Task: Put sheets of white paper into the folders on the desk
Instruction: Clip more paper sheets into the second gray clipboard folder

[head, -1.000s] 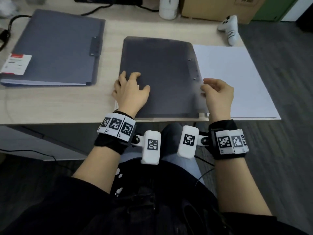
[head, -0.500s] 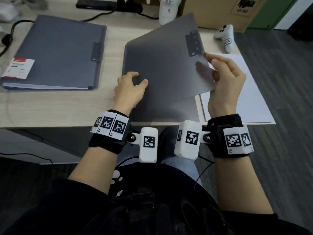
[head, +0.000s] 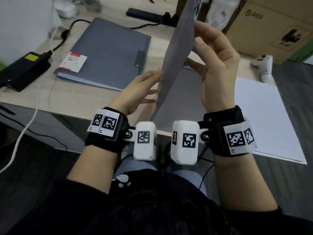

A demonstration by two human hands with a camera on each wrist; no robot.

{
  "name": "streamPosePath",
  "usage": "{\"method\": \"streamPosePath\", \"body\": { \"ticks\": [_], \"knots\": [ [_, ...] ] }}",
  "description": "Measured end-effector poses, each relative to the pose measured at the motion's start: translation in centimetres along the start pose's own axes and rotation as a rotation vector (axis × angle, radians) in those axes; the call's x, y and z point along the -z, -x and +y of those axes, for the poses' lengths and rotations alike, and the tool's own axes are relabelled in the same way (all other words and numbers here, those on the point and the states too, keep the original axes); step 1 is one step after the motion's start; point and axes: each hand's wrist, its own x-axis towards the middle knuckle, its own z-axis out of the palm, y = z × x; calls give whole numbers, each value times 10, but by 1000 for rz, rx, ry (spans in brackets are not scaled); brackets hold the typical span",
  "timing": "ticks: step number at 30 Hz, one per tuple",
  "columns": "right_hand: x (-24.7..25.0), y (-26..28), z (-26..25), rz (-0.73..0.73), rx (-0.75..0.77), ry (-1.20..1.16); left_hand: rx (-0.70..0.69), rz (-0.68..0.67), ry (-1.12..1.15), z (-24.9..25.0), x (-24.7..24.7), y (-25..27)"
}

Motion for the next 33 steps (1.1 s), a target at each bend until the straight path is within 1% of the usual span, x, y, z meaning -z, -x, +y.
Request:
{"method": "streamPosePath", "body": {
  "ticks": [2,4,6,9,11,14,16,20,23,25,29,31,33],
  "knots": [
    [-16,-5,6,-88,-18,32,-52,-2,56,5,14,7],
    [-33,-9,13,-162,-53,49,-116,76,138,14,29,16],
    [-49,-12,21,-215,-102,67,-186,154,214,22,47,24],
    [-69,-13,34,-277,-175,85,-303,191,297,23,75,34],
    [-81,-14,44,-313,-226,86,-344,227,375,21,93,41],
    [-99,-16,56,-376,-318,110,-336,328,473,14,114,45],
    [-110,-17,64,-409,-378,122,-314,455,485,11,124,49],
    [-127,-16,79,-458,-484,170,-274,701,388,4,139,50],
    [-136,-14,91,-488,-554,208,-265,819,298,-10,150,46],
    [-140,-13,98,-513,-587,244,-205,841,226,-23,158,42],
    [-143,-14,107,-538,-661,251,-115,808,130,-38,165,36],
    [-140,-19,110,-489,-671,243,-81,814,85,-40,166,34],
    [-131,-27,113,-386,-672,244,-41,810,20,-40,167,31]
  ]
}}
